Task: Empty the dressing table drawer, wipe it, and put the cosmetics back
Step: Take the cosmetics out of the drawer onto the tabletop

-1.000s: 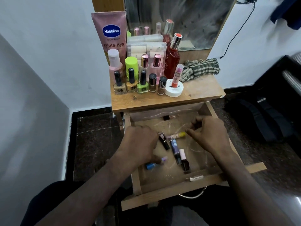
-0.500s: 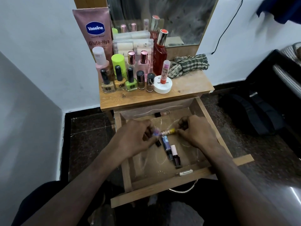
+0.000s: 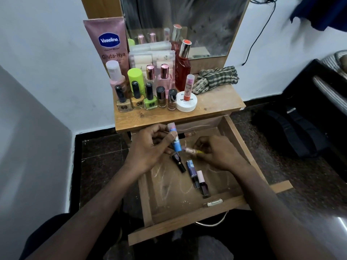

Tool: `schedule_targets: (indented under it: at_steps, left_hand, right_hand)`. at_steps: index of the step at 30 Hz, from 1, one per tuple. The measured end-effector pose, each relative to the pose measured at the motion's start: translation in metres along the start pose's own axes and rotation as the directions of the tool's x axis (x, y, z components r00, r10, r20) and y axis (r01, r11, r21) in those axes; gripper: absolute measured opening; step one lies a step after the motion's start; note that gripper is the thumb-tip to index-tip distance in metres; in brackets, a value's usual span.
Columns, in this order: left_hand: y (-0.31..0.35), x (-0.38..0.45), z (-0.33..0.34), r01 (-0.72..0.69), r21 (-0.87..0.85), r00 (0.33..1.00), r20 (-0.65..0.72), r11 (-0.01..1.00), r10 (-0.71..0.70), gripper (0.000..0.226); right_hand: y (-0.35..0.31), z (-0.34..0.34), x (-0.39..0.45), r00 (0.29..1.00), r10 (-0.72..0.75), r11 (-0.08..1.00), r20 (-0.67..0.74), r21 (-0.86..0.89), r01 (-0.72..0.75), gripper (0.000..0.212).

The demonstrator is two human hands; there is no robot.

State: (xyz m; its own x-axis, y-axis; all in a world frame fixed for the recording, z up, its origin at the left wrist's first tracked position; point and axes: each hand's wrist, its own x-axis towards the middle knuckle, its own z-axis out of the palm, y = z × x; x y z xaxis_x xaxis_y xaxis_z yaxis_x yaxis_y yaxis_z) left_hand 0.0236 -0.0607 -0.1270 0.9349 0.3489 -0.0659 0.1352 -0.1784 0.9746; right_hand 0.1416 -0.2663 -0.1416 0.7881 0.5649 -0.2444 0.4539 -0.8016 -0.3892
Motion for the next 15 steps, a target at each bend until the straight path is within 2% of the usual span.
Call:
schedule_targets:
  at_steps: [1,2,3,4,5,6,7,10,12,15]
  left_hand:
    - [0.001,0.0,0.0,-0.002,-0.038,1.0,0.001,0.999,0.002,0.027]
    - [0.001,0.0,0.0,-0.016,-0.064,1.0,0.005,0.998,0.017,0.029]
    - [0.002,-0.001,0.001,-0.038,-0.078,0.999,0.011,0.996,0.039,0.03]
    - [0.003,-0.001,0.002,-0.065,-0.085,0.998,0.015,0.994,0.067,0.029]
    - [0.005,-0.001,0.003,-0.093,-0.088,0.995,0.011,0.992,0.095,0.028]
    - [0.006,-0.002,0.006,-0.12,-0.084,0.993,-0.009,0.989,0.119,0.026]
    - [0.007,-0.002,0.009,-0.146,-0.069,0.989,-0.042,0.987,0.143,0.023]
    - [0.012,-0.001,0.018,-0.287,0.081,0.94,-0.166,0.954,0.297,0.021]
    - [0.017,0.001,0.026,-0.368,0.162,0.891,-0.219,0.916,0.397,0.022]
    - [0.021,0.004,0.037,-0.407,0.226,0.847,-0.27,0.885,0.458,0.024]
  right_hand:
    - [0.004,-0.004,-0.005,1.0,-0.021,0.985,0.003,0.172,0.02,0.018]
    - [0.004,-0.009,-0.013,0.999,-0.036,0.916,0.005,0.4,0.031,0.018]
    - [0.001,-0.013,-0.02,0.999,-0.052,0.789,-0.015,0.613,0.05,0.018]
    - [-0.005,-0.017,-0.025,0.996,-0.057,0.648,-0.071,0.756,0.091,0.018]
    - [-0.01,-0.019,-0.027,0.987,-0.032,0.548,-0.16,0.823,0.151,0.019]
    - [-0.017,-0.019,-0.027,0.965,0.019,0.5,-0.26,0.839,0.216,0.02]
    - [-0.023,-0.019,-0.024,0.929,0.086,0.508,-0.361,0.818,0.271,0.02]
    - [-0.036,-0.02,-0.007,0.763,0.218,0.691,-0.608,0.649,0.319,0.017]
    - [-0.04,-0.026,0.007,0.68,0.188,0.77,-0.709,0.536,0.346,0.016]
    - [-0.044,-0.033,0.029,0.594,0.12,0.834,-0.796,0.406,0.375,0.018]
